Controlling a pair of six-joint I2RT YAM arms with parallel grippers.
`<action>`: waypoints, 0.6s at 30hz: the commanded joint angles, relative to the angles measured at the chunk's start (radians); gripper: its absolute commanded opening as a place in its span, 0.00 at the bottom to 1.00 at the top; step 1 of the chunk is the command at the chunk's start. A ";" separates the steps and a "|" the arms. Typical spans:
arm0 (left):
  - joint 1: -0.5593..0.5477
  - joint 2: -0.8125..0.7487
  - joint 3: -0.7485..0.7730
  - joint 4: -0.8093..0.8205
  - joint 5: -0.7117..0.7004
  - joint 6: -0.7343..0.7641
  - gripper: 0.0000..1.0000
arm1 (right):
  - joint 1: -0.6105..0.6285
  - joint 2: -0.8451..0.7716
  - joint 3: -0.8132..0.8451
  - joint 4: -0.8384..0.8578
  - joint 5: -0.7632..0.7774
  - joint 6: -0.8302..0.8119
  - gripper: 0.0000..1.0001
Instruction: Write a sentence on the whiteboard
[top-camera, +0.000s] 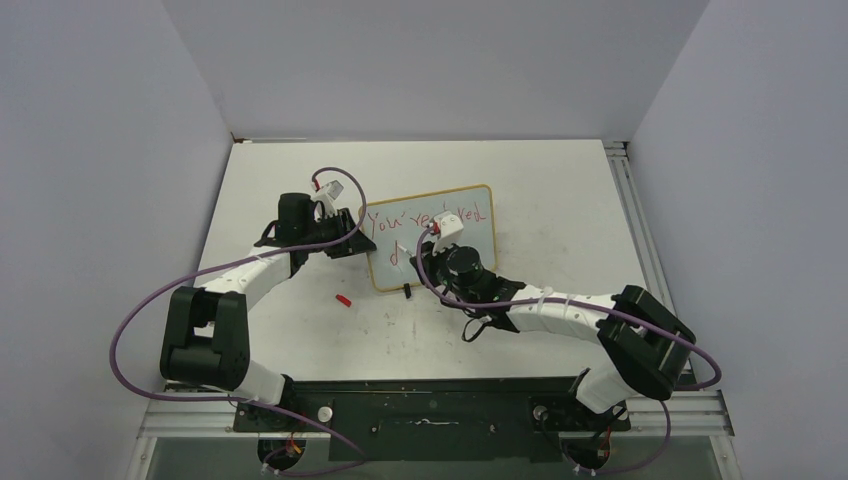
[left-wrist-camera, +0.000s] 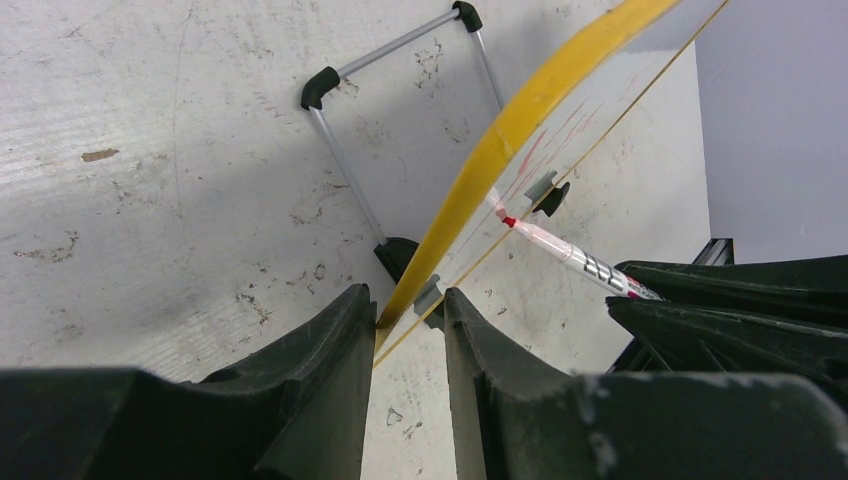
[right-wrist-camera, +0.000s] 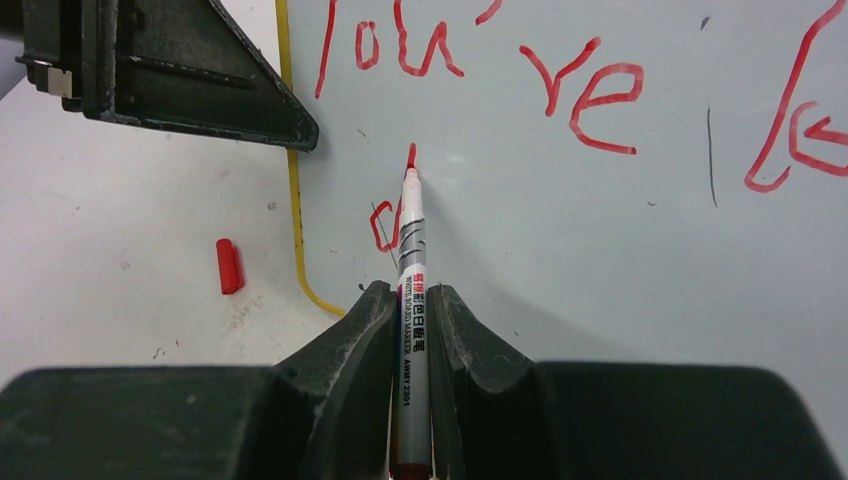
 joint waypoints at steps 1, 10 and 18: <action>-0.008 -0.009 0.048 0.021 0.018 0.009 0.29 | 0.009 -0.015 -0.034 0.018 0.033 0.017 0.05; -0.008 -0.014 0.048 0.021 0.019 0.009 0.29 | 0.027 -0.026 -0.074 0.012 0.049 0.035 0.05; -0.007 -0.020 0.048 0.021 0.019 0.008 0.29 | 0.042 -0.042 -0.101 -0.003 0.073 0.041 0.05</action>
